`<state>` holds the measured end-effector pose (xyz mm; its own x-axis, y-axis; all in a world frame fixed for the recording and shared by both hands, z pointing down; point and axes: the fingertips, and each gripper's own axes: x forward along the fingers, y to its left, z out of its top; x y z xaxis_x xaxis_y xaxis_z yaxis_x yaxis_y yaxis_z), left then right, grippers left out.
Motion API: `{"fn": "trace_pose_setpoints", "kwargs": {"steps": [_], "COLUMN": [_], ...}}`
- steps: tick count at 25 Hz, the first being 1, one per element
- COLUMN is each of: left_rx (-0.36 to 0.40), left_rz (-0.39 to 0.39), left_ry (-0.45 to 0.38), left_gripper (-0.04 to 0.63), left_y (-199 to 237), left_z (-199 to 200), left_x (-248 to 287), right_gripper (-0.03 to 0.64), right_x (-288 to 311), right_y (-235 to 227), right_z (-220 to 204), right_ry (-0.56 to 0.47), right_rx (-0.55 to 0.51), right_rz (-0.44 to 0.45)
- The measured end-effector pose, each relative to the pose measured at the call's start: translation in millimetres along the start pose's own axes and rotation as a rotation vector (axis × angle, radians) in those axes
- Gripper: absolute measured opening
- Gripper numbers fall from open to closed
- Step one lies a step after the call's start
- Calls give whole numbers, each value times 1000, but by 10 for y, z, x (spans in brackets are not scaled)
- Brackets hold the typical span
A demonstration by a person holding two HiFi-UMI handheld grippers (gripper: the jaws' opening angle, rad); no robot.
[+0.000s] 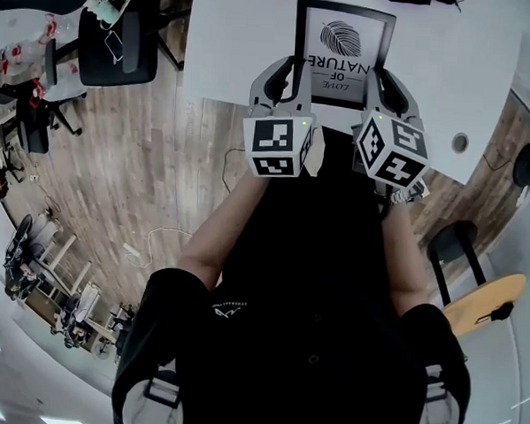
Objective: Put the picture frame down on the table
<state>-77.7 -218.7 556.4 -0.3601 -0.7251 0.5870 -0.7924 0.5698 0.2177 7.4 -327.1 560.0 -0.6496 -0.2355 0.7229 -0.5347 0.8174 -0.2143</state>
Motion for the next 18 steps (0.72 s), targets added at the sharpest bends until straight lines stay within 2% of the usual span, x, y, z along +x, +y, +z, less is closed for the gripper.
{"fn": "trace_pose_setpoints", "kwargs": {"steps": [12,18], "left_rx": [-56,-60], "left_rz": [2,2], "left_ry": [112,148], "left_gripper": [74,74], "left_y": [133,209], "left_z": [-480,-665], "left_x": [257,373], "right_gripper": [67,67], "right_x": [335,496], "right_y": [-76,-91], "right_z": [-412,-578], "right_ry": [106,138], "right_rx": [11,19], "right_rz": [-22,-29]}}
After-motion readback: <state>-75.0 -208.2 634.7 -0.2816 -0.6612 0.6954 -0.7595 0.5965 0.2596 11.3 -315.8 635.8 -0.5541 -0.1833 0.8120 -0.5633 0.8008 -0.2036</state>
